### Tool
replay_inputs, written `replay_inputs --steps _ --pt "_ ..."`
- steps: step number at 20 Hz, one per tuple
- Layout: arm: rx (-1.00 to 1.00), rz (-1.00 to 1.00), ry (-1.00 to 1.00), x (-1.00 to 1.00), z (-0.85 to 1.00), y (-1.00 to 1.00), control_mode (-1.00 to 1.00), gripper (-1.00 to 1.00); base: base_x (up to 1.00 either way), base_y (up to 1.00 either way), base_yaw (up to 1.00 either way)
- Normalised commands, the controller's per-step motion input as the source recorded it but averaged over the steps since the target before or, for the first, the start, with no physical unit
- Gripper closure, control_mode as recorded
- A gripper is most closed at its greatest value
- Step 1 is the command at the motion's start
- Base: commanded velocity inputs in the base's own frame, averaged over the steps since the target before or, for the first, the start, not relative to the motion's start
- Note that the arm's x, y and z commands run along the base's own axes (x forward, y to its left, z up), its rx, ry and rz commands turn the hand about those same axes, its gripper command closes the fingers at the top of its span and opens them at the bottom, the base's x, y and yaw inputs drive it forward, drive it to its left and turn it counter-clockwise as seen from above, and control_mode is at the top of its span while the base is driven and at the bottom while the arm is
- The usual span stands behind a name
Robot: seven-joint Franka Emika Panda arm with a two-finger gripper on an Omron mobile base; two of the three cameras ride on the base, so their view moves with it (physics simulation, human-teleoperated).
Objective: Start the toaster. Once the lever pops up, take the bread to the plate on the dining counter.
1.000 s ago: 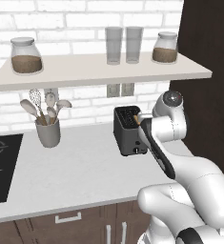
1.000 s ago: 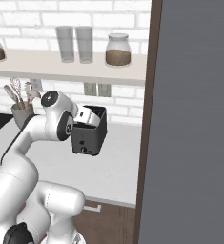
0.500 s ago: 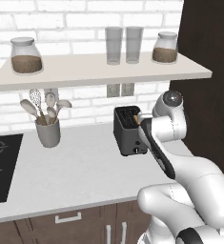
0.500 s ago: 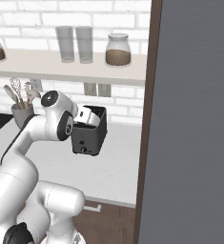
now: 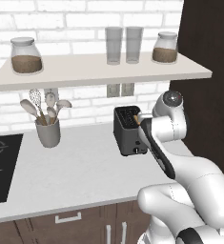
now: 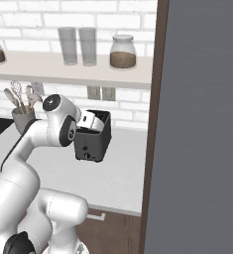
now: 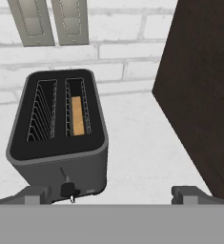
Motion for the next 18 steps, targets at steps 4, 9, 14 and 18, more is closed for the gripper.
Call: replay_inputs --steps 4,9,14,18 --pt "0.0 0.0 0.0 0.0 0.0 0.0 -1.0 -1.0 0.0 0.0 0.0" --pt "0.0 0.0 0.0 0.0 0.0 0.0 -1.0 -1.0 0.0 0.0 0.0" --pt "0.0 0.0 0.0 0.0 0.0 0.0 -1.0 -1.0 0.0 0.0 0.0" --pt "0.0 0.0 0.0 0.0 0.0 0.0 -1.0 -1.0 0.0 0.0 0.0"
